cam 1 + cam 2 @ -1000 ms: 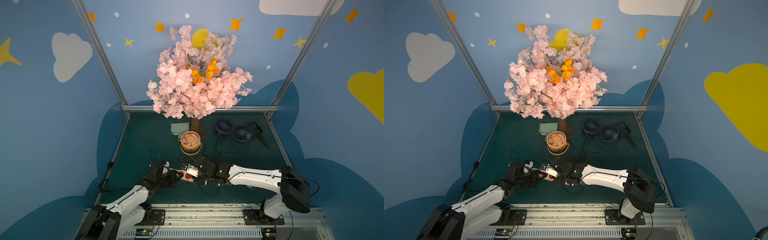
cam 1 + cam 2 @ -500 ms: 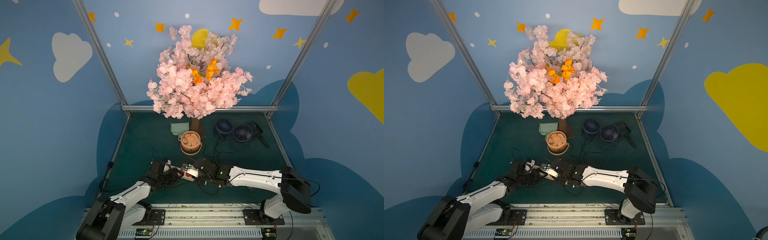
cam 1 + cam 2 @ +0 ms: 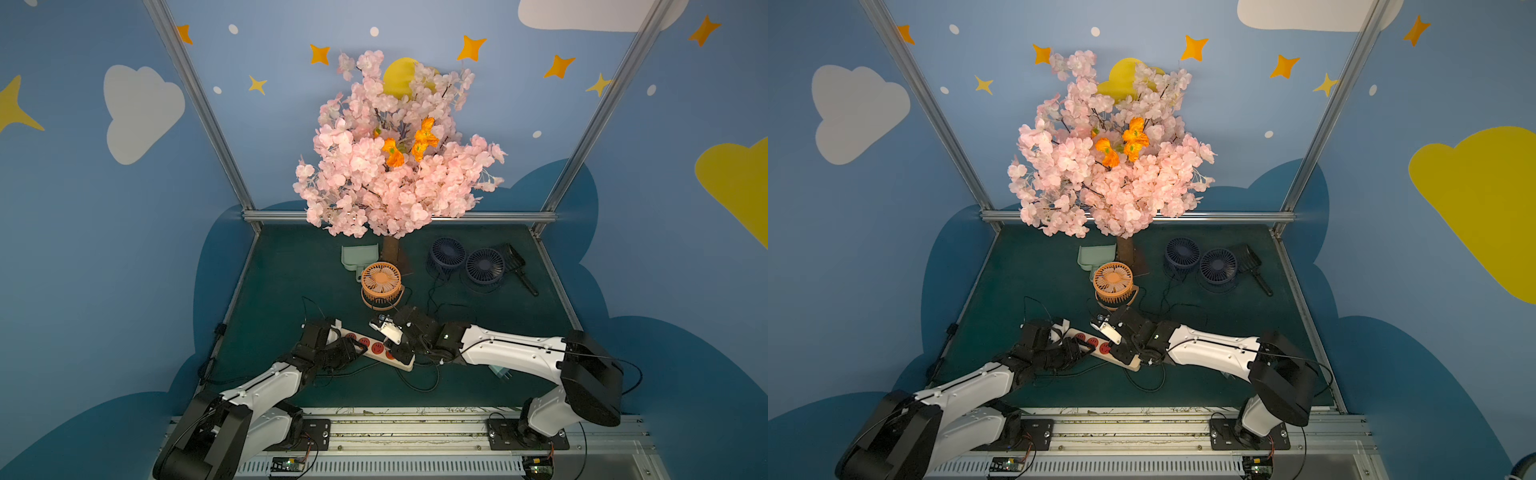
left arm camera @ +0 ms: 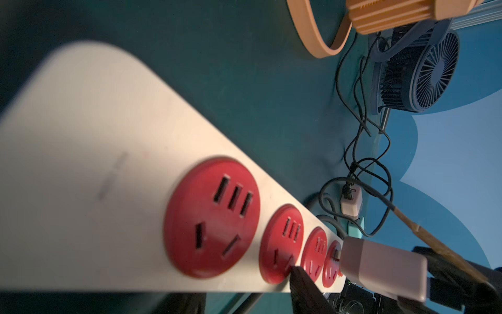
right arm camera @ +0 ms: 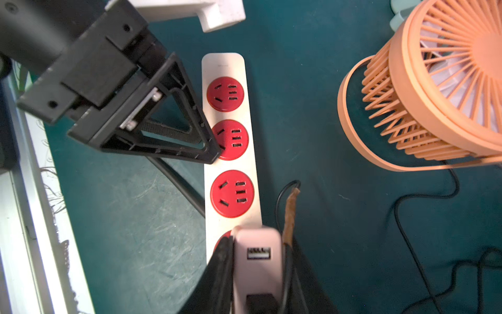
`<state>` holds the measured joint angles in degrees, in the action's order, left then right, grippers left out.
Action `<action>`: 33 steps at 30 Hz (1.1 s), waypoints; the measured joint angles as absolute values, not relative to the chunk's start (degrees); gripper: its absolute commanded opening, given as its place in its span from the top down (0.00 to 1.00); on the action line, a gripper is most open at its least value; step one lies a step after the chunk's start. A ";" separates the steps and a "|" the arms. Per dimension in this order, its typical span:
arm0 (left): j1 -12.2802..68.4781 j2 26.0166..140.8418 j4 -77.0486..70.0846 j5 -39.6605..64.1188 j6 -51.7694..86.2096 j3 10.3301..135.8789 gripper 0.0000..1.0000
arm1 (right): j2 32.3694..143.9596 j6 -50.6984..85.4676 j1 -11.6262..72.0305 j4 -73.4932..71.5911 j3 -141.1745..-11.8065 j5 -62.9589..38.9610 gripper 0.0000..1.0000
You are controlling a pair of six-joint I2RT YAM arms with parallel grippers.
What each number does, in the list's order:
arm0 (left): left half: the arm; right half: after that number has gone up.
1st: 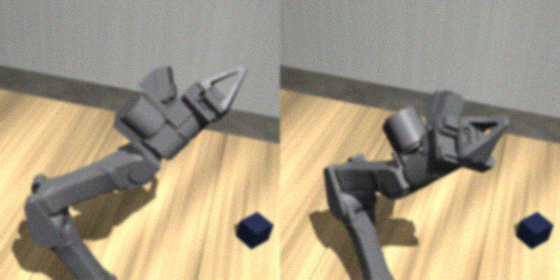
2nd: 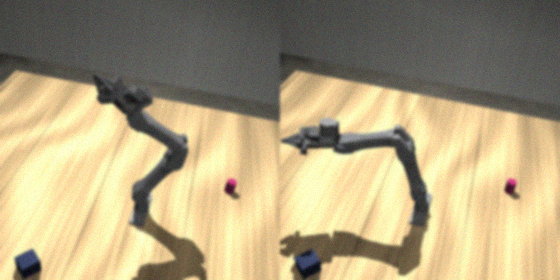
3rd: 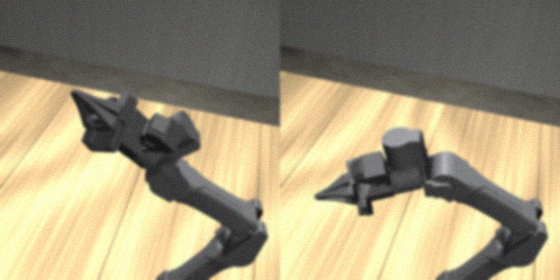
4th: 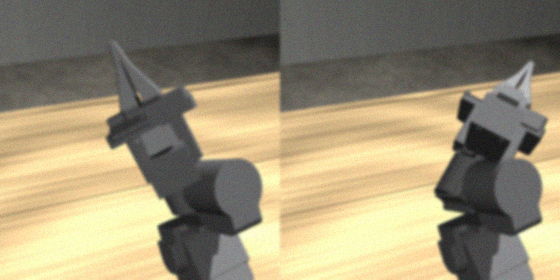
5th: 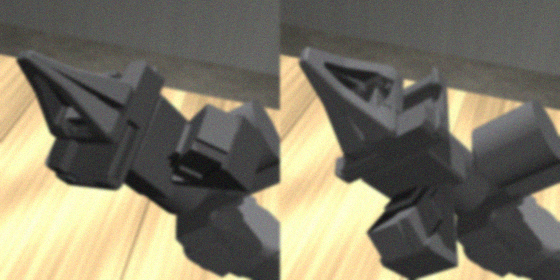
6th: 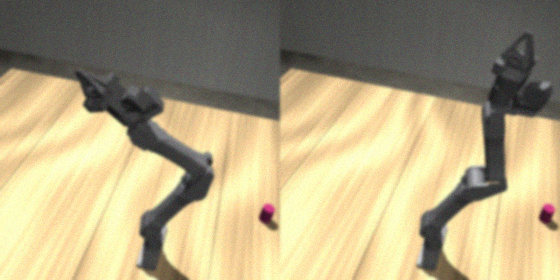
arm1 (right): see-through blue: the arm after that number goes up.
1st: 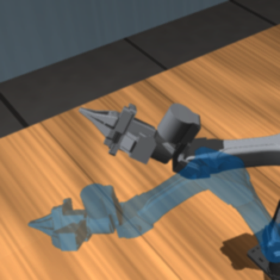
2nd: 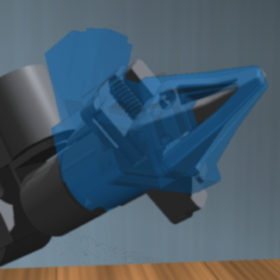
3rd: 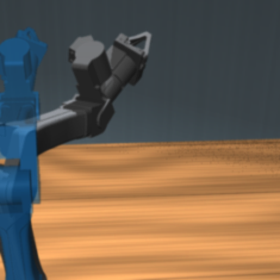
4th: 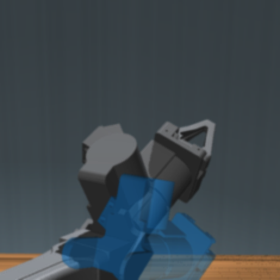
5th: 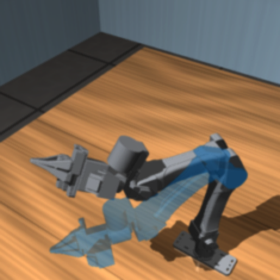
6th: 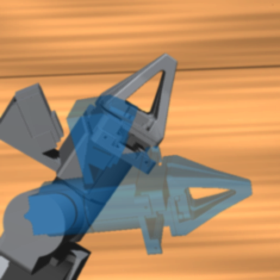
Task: Plug the desk fan into the power strip
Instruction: Insert the plug into the socket.
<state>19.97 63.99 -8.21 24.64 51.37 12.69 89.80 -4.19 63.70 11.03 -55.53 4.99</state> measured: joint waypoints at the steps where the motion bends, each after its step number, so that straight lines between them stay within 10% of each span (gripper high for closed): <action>1: 19.90 63.96 -8.32 24.69 51.42 12.62 0.46 | 89.69 -3.77 63.70 10.50 -55.22 5.17 1.00; 33: 18.68 71.48 -14.11 28.47 50.09 14.35 0.53 | 90.83 9.52 69.34 2.42 -50.63 16.16 1.00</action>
<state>18.68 71.48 -14.11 28.47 50.09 14.35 90.83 9.52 69.34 2.42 -50.63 16.16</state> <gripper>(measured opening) 0.472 0.286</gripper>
